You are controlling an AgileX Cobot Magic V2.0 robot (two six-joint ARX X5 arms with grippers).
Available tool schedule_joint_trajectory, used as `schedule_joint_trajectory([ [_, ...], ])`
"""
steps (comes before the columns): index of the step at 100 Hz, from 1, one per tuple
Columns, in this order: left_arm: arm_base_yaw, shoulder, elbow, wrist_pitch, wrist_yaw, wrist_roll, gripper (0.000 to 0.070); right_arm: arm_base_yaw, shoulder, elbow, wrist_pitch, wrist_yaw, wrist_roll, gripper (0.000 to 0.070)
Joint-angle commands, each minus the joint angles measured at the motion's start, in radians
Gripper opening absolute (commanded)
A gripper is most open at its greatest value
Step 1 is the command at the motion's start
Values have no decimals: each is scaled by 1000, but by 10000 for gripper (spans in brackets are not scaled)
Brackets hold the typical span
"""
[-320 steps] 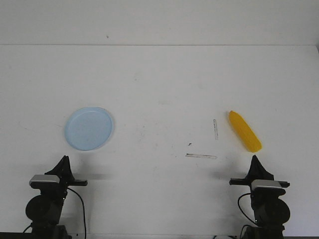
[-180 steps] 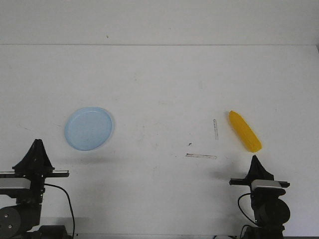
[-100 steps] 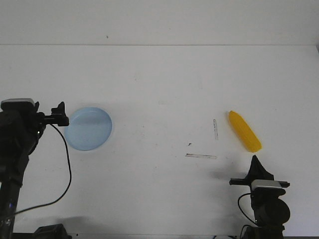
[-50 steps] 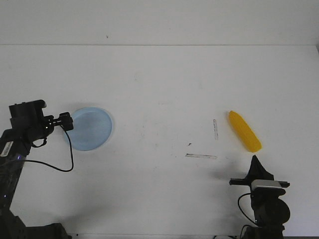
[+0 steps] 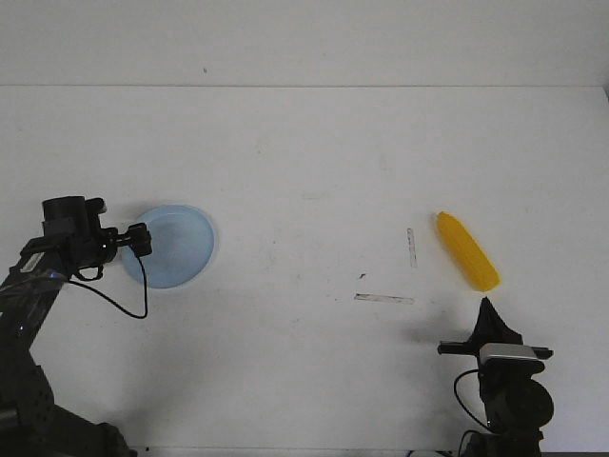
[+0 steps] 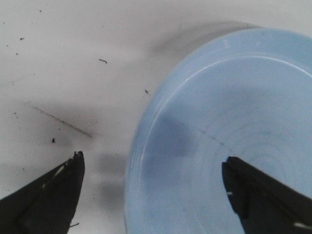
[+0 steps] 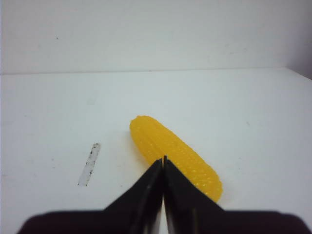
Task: Place corn on plate with both arms
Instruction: 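Grip the near rim of the blue plate with the left gripper, then slide the blue plate with the left gripper toward the table center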
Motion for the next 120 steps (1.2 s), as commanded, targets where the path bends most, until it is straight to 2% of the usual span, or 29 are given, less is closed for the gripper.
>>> schedule_joint_trajectory([
  [1,4,27,12,11,3,6,521,1,0,-2,7,0,13,0],
  [7,4,34,12,16,3,6,508,1,0,-2,7,0,13,0],
  [12,4,35,12,18,2,6,455,1,0,-2,7,0,13,0],
  [32,4,35,12,16,2,6,80,1,0,-2,7,0,13,0],
  [40,4,35,12,15,-5,6,38,1,0,-2,7,0,13,0],
  [50,4,35,12,10,-27,6,26,1,0,-2,7,0,13,0],
  [54,4,35,12,4,-40,6,1,1,0,-2,7,0,13,0],
  [79,6,35,13,-1,-47,5,0,1,0,-2,8,0,13,0],
  [120,-24,-125,16,13,149,-6,0,1,0,-2,8,0,13,0],
])
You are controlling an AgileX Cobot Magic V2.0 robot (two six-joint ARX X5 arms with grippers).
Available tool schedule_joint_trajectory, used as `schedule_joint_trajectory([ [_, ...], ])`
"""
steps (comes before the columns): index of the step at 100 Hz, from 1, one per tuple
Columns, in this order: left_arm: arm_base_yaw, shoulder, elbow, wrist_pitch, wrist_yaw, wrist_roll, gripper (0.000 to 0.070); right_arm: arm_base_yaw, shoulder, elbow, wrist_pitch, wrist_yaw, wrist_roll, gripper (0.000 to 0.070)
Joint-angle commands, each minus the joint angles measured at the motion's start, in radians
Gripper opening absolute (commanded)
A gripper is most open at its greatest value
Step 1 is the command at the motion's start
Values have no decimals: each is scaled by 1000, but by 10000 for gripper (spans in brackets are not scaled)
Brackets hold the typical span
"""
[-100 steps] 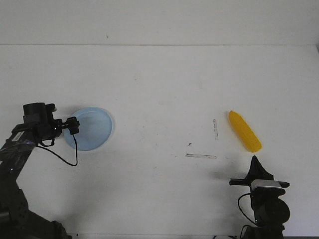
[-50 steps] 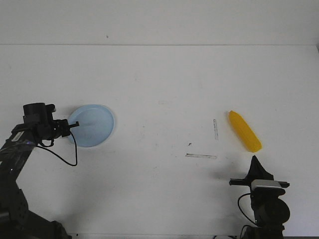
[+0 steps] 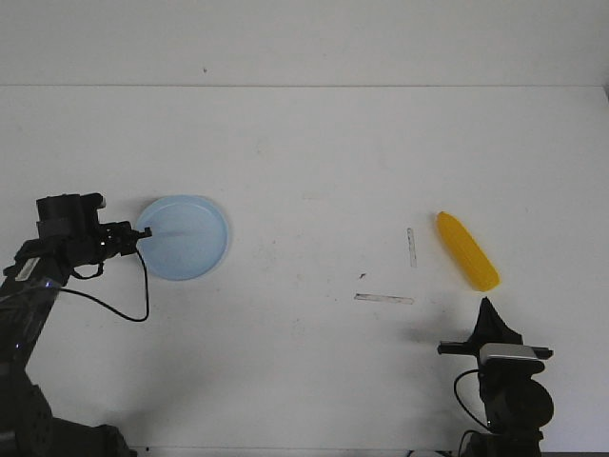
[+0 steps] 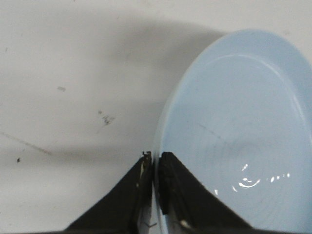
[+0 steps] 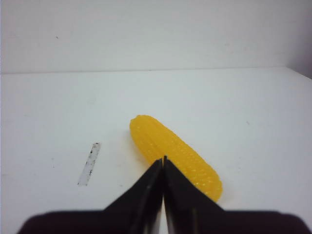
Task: Place corn on plate with both arms
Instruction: 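Slide the blue plate with the left gripper toward the table center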
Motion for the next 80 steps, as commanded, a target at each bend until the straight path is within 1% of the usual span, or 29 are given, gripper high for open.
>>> schedule_joint_trajectory([
  [1,-12,-29,16,8,50,-5,0,1,0,-2,8,0,13,0],
  [11,-47,-98,16,-8,107,-6,0,1,0,-2,8,0,13,0],
  [22,-111,-163,16,-50,127,-5,0,1,0,-2,6,0,13,0],
  [40,-272,-214,16,-150,129,1,0,1,0,-2,-7,0,13,0],
  [46,-336,-213,16,-182,128,15,0,1,0,-2,-7,0,13,0],
  [50,-385,-207,16,-199,128,39,0,1,0,-2,-7,0,13,0],
  [66,-543,-163,16,-205,127,87,0,1,0,-2,-7,0,13,0],
  [80,-647,-96,16,-193,120,116,0,1,0,-2,-7,0,13,0],
])
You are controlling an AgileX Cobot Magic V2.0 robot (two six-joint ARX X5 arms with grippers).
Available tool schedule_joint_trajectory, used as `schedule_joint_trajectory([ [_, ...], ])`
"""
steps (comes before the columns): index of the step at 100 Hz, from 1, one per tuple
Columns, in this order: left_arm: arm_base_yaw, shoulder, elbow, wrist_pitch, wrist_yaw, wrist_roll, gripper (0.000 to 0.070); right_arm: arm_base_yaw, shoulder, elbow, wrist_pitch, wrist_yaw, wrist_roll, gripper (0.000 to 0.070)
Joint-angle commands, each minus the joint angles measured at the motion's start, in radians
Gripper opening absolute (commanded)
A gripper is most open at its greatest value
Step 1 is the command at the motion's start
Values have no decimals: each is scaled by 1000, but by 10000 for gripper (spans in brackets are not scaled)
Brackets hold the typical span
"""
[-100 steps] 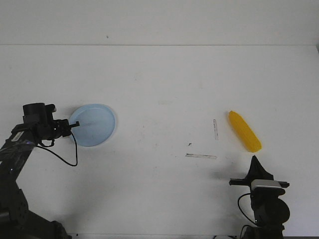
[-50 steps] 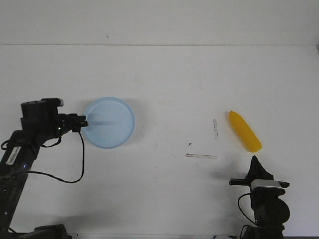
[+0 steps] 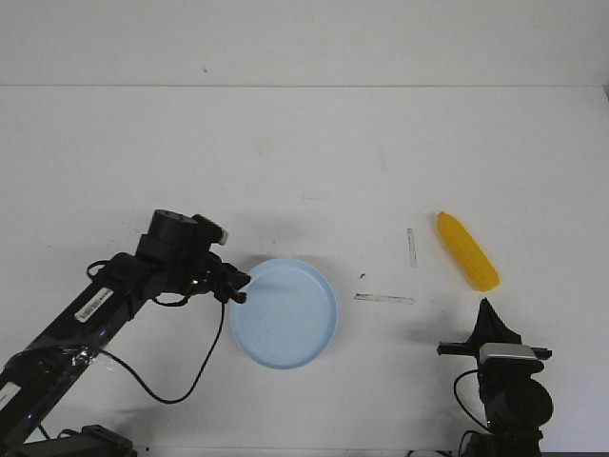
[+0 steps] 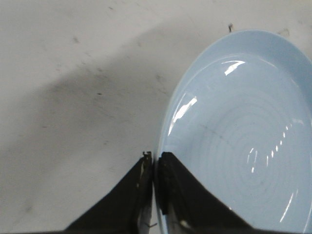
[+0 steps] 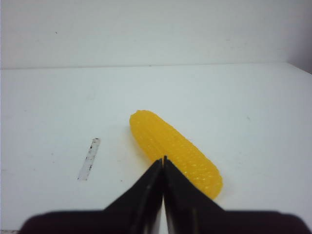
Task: Place corn on plate with both arms
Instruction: 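Slide the blue plate with the left gripper toward the table center, then release the plate and pull the left gripper back to rest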
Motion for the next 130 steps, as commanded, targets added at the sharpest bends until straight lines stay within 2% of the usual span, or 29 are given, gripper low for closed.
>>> schedule_joint_trajectory([
  [1,-34,42,16,11,-1,34,0,1,0,-2,9,0,13,0],
  [32,-101,217,16,124,-31,50,0,1,0,-2,9,0,13,0],
  [65,-101,269,16,148,-83,51,6,1,0,-2,9,0,13,0],
  [70,-101,269,16,146,-83,50,32,1,0,-2,9,0,13,0],
  [85,-101,267,16,142,-82,50,245,1,0,-2,10,0,13,0],
  [90,-101,264,16,140,-83,49,293,1,0,-2,10,0,13,0],
  [130,-64,49,89,112,-103,61,296,1,0,-2,10,0,13,0],
])
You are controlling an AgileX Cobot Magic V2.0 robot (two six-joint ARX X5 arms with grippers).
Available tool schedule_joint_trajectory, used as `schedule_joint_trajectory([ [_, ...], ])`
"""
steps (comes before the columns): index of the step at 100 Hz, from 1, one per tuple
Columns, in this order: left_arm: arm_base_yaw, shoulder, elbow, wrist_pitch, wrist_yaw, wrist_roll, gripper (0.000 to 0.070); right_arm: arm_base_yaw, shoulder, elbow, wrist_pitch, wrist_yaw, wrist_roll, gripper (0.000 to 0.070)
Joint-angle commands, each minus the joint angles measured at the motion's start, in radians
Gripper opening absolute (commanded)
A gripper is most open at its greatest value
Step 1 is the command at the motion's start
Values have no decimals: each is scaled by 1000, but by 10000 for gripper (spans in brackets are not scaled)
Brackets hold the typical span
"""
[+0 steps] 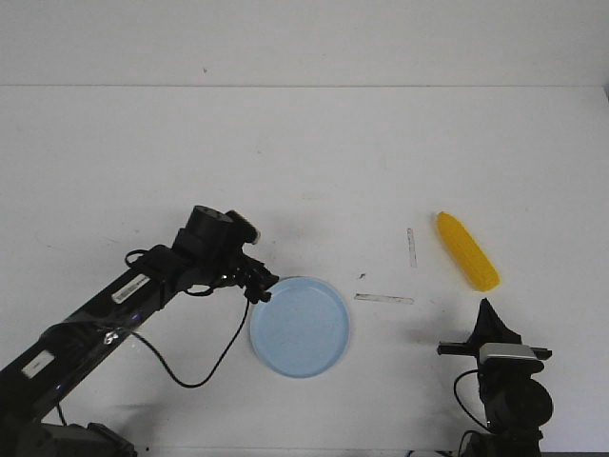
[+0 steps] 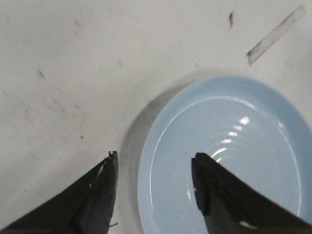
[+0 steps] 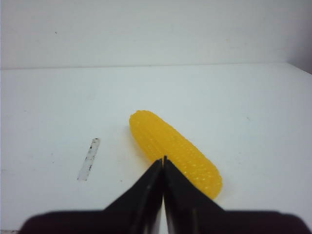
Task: Place corn on plate with both arms
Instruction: 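Release the plate and pull the left gripper back to rest, then reach the right gripper to the yellow corn and grasp it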
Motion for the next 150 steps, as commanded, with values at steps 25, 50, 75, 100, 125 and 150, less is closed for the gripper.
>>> schedule_joint_trajectory([
  [25,122,-300,27,-27,-236,55,273,1,0,-2,10,0,13,0],
  [50,354,-488,8,-162,-311,133,0,1,0,-2,14,0,13,0],
  [75,483,-702,-262,-5,-312,90,0,1,0,-2,53,0,13,0],
  [100,486,-869,-498,157,-401,-87,0,1,0,1,63,0,14,0],
  [125,487,-875,-512,187,-434,-97,0,1,13,130,23,0,36,0],
  [150,483,-875,-512,219,-434,-97,0,1,249,475,-23,-17,36,0],
])
